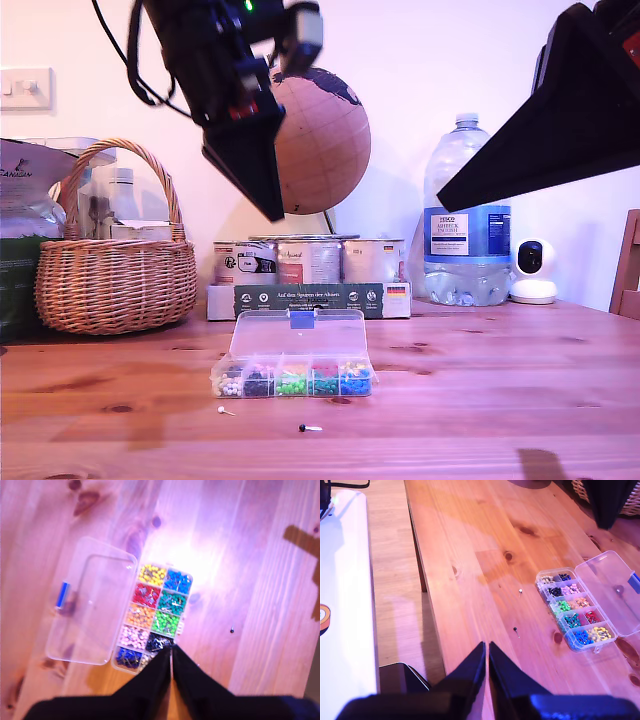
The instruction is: Sort the loose pins on the table into their correct compartments
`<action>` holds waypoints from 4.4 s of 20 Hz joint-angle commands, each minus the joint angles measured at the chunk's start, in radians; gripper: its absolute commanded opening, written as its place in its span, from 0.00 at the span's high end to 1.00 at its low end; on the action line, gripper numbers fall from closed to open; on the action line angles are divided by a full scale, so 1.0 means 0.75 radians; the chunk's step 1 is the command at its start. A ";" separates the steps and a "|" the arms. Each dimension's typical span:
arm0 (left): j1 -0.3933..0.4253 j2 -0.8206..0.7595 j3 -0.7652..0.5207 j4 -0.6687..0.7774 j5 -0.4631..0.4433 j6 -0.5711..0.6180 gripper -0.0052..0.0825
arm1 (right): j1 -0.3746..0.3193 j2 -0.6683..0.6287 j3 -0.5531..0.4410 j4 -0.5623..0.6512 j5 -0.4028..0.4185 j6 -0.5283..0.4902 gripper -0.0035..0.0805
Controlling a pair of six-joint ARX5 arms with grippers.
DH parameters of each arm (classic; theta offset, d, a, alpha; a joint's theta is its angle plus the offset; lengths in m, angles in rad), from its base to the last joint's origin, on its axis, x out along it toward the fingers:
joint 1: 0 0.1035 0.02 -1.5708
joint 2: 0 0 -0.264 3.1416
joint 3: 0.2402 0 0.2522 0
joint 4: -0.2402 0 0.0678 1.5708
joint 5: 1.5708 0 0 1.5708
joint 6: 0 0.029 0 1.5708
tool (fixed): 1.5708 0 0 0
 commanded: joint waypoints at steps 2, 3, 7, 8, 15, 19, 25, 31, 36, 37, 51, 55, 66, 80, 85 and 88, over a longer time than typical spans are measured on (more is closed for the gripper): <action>-0.011 -0.058 -0.131 0.027 -0.010 0.025 0.96 | 0.007 0.002 0.011 0.013 0.000 0.006 0.97; -0.014 -0.083 -0.178 0.040 -0.010 0.036 0.96 | 0.007 0.002 0.011 0.012 0.000 0.006 0.97; -0.049 -0.218 -0.411 0.097 -0.104 0.176 0.96 | 0.007 0.002 0.011 0.013 0.004 0.005 0.97; -0.062 -0.246 -0.476 0.108 -0.146 0.222 0.96 | 0.007 0.002 0.011 0.013 0.004 0.005 0.97; -0.098 -0.254 -0.601 0.134 -0.234 0.414 0.96 | 0.008 0.002 0.011 0.020 0.005 0.005 0.97; -0.105 -0.254 -0.601 0.240 -0.233 0.633 0.95 | 0.008 0.001 0.011 0.039 0.004 0.005 0.97; -0.105 -0.235 -0.601 0.273 -0.178 0.810 0.85 | 0.008 0.001 0.011 0.042 0.004 0.005 0.97; -0.085 -0.174 -0.601 0.318 -0.157 0.846 0.77 | 0.008 0.001 0.011 0.042 0.004 0.005 0.97; -0.058 -0.151 -0.601 0.345 -0.152 0.845 0.77 | 0.008 0.001 0.011 0.041 0.004 0.006 0.97; -0.053 -0.149 -0.601 0.342 -0.146 0.845 0.77 | 0.008 0.001 0.011 0.041 0.004 0.006 0.97; -0.026 -0.019 -0.538 0.350 -0.108 0.867 0.77 | 0.008 0.001 0.011 0.039 0.004 0.006 0.97; -0.025 0.020 -0.527 0.353 -0.107 0.893 0.77 | 0.008 0.001 0.011 0.039 0.004 0.006 0.97; -0.011 0.092 -0.523 0.382 -0.102 0.906 0.77 | 0.008 0.001 0.011 0.026 0.004 0.006 0.97; -0.006 0.143 -0.518 0.422 -0.081 0.936 0.77 | 0.008 0.001 0.011 0.022 0.004 0.006 0.97; -0.004 0.157 -0.518 0.423 -0.083 0.936 0.77 | 0.008 0.001 0.011 0.021 0.004 0.006 0.97; -0.002 0.157 -0.518 0.424 -0.083 0.936 0.77 | 0.008 0.001 0.011 0.022 0.003 0.006 0.97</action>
